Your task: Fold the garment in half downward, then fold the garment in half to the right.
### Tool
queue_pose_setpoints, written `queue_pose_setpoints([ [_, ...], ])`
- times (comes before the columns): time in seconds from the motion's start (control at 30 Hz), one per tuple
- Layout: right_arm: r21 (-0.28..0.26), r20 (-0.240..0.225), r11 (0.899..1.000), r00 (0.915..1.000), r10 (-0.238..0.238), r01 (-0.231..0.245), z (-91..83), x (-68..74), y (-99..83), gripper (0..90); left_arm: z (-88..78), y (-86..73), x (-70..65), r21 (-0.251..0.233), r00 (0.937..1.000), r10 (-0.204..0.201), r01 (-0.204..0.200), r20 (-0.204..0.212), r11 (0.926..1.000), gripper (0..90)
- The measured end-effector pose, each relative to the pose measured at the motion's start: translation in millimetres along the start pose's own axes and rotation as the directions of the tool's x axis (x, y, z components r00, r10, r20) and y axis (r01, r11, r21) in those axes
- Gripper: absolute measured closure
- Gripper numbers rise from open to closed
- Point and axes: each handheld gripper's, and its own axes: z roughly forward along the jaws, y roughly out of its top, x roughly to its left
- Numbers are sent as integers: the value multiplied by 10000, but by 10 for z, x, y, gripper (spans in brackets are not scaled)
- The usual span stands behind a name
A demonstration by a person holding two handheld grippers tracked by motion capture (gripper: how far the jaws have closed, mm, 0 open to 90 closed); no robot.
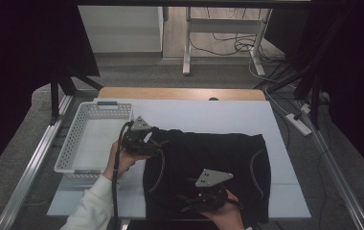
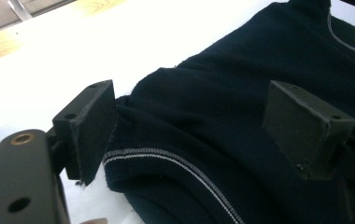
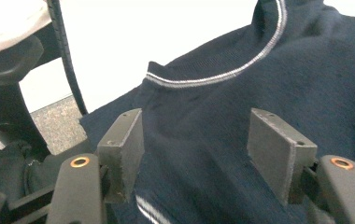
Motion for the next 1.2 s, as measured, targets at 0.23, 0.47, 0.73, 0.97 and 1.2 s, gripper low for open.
queue_pose_setpoints([
  [0.23, 160, -222, 9998, 9997, -133, 136, 161, 86, 93, 365, -28, -8, 18, -80, 10000, -60, 60, -19, 9999, 184],
  [0.47, 546, -489, 9971, 9975, -504, 530, 368, 217, 139, 353, -41, -9, 18, -116, 10000, -48, 47, -14, 9999, 182],
  [0.73, 755, -636, 9955, 9966, -523, 571, 446, 253, 136, 338, -35, -10, 25, -82, 9999, -92, 91, -72, 9999, 181],
  [0.97, 971, -806, 9928, 9948, -630, 707, 546, 300, 150, 323, -40, -14, 32, -74, 9999, -105, 104, -114, 9999, 180],
  [1.2, 1287, -1043, 9886, 9925, -643, 776, 729, 357, 193, 294, -55, -14, 40, -108, 9998, -106, 105, -142, 9999, 179],
])
